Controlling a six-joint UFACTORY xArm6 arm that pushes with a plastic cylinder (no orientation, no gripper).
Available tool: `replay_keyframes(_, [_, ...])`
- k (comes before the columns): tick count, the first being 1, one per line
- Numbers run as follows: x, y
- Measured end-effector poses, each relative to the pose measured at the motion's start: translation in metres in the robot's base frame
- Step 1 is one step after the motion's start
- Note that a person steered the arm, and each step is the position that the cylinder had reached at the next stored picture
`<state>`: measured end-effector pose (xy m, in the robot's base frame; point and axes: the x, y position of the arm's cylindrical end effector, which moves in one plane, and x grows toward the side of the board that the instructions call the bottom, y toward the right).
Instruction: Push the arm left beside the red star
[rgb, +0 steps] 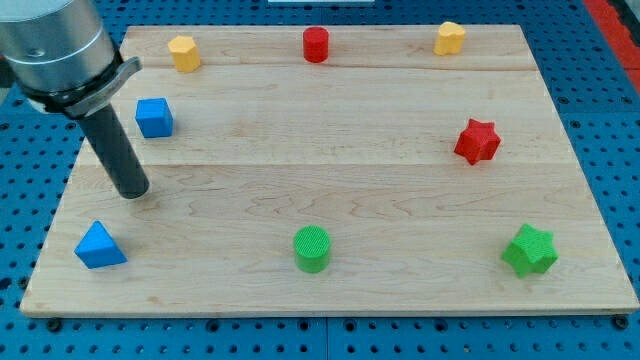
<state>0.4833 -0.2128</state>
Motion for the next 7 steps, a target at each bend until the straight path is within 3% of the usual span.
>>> replay_keyframes(1, [0.0, 0.004])
replay_keyframes(2, [-0.008, 0.045])
replay_keyframes(4, [-0.071, 0.142])
replay_keyframes(6, [-0.071, 0.157])
replay_keyframes(7, [-0.05, 0.215])
